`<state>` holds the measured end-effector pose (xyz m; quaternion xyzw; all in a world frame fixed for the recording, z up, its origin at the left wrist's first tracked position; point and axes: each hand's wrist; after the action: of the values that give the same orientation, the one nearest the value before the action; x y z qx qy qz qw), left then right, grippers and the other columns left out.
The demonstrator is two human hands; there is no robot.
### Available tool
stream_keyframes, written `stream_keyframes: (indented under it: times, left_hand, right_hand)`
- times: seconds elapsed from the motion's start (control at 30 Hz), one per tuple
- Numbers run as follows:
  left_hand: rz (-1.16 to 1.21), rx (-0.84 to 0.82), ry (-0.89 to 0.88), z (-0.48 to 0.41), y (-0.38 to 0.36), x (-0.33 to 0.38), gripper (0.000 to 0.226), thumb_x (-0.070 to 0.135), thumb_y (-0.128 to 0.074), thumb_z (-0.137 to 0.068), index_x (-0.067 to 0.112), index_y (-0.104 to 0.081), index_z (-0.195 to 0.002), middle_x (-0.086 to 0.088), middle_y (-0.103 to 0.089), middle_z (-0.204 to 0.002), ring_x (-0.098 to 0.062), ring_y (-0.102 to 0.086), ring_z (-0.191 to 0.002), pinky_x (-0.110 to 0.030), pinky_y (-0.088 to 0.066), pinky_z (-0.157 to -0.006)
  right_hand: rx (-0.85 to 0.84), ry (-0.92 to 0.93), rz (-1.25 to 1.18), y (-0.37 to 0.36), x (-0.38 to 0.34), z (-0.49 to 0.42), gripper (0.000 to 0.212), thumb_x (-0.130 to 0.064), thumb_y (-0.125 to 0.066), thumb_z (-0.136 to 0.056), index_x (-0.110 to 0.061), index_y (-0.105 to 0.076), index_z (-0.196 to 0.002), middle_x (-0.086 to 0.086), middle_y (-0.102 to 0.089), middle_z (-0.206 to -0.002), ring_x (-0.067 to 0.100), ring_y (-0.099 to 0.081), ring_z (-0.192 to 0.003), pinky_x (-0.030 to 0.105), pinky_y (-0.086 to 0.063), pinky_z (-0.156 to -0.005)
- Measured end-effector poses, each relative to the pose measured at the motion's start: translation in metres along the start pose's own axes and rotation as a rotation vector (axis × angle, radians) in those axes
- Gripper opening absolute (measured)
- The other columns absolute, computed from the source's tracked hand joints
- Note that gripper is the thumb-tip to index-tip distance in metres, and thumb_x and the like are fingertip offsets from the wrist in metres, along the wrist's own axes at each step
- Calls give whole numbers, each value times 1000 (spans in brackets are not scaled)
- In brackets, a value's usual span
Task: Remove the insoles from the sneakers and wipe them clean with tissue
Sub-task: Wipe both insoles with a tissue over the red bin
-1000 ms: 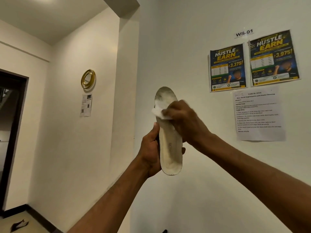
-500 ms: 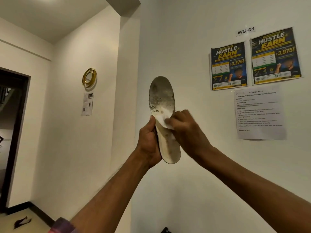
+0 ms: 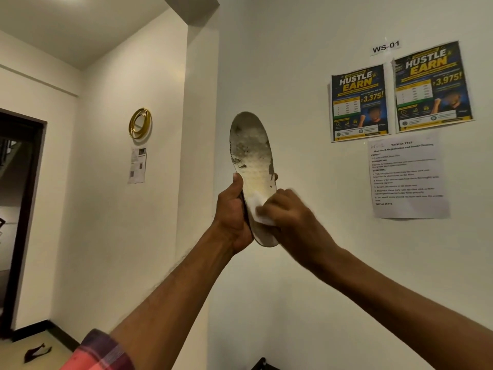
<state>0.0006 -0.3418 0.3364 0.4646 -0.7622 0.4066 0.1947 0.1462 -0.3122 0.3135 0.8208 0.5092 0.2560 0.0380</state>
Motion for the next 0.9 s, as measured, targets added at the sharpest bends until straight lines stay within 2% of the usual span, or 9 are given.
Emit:
stream_keyframes:
  times: [0.1, 0.23, 0.33, 0.4, 0.47, 0.57, 0.7, 0.8, 0.9]
  left_hand:
    - [29, -6, 3, -1, -1, 2, 66, 60, -26, -104, 11, -65, -126, -10, -68, -122, -30, -65, -105, -45, -51, -92]
    - [48, -28, -27, -1, -3, 6, 65, 60, -27, -105, 11, -66, -124, -12, -63, -130, -31, -61, -108, -47, -52, -88]
    - [18, -49, -14, -2, -4, 7, 69, 62, -27, -104, 11, -66, -126, -12, -65, -128, -30, -63, -107, -46, -52, -89]
    - [43, -52, -15, -2, -4, 7, 68, 62, -28, -104, 10, -66, -127, -11, -66, -128, -31, -63, -108, -48, -52, -90]
    - [59, -53, -17, -2, -3, 7, 68, 61, -28, -104, 9, -67, -125, -10, -66, -129, -31, -63, -110, -49, -51, -92]
    - [24, -64, 1, -3, -2, 5, 71, 64, -27, -103, 10, -64, -131, -10, -67, -126, -30, -64, -107, -46, -53, -91]
    - [51, -71, -6, -2, -3, 3, 71, 63, -25, -103, 10, -64, -132, -10, -66, -128, -29, -64, -108, -47, -52, -93]
    - [20, -82, 10, -3, -5, 2, 73, 66, -26, -102, 11, -60, -136, -10, -65, -129, -28, -65, -106, -44, -54, -90]
    - [69, -76, -2, -3, -8, 1, 71, 63, -25, -103, 11, -67, -125, -9, -68, -123, -29, -65, -106, -45, -52, -91]
  right_hand:
    - [-101, 106, -13, -1, -8, 19, 24, -8, -81, -79, -9, -69, -100, 10, -67, -102, 26, -57, -95, 29, -53, -76]
    - [-30, -59, -48, 11, 2, 22, 38, 1, -88, -68, -11, -71, -101, 7, -68, -95, 25, -56, -82, 27, -50, -62]
    - [-123, 97, 9, 9, -8, 27, 41, -3, -84, -72, -12, -66, -107, 9, -68, -104, 27, -58, -93, 27, -52, -79]
    - [-70, -8, 3, 16, 1, 25, 38, 1, -85, -71, -12, -70, -104, 9, -68, -98, 27, -57, -86, 37, -58, -69]
    - [-39, -49, 14, 18, 1, 23, 30, -1, -84, -74, -10, -72, -101, 9, -67, -95, 26, -56, -83, 36, -55, -64]
    - [-143, 109, 58, 13, -17, 30, 28, -5, -81, -76, -7, -70, -102, 11, -67, -102, 28, -59, -94, 35, -57, -81]
    - [-54, -48, 6, 20, -7, 34, 31, -4, -83, -73, -9, -70, -101, 11, -67, -99, 27, -58, -85, 40, -59, -65]
    - [-142, 90, 70, 16, -19, 38, 30, -8, -82, -75, -8, -69, -102, 11, -67, -102, 27, -61, -92, 36, -59, -82]
    - [-36, -52, 24, 20, -10, 34, 33, -4, -85, -72, -7, -71, -102, 12, -68, -99, 28, -62, -86, 39, -59, -67]
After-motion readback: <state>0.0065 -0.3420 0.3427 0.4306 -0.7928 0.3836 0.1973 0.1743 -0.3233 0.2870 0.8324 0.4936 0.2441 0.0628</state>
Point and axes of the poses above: each hand's wrist, its own z-axis away from the middle knuckle, its own y-axis out of the back of the hand, x = y × z
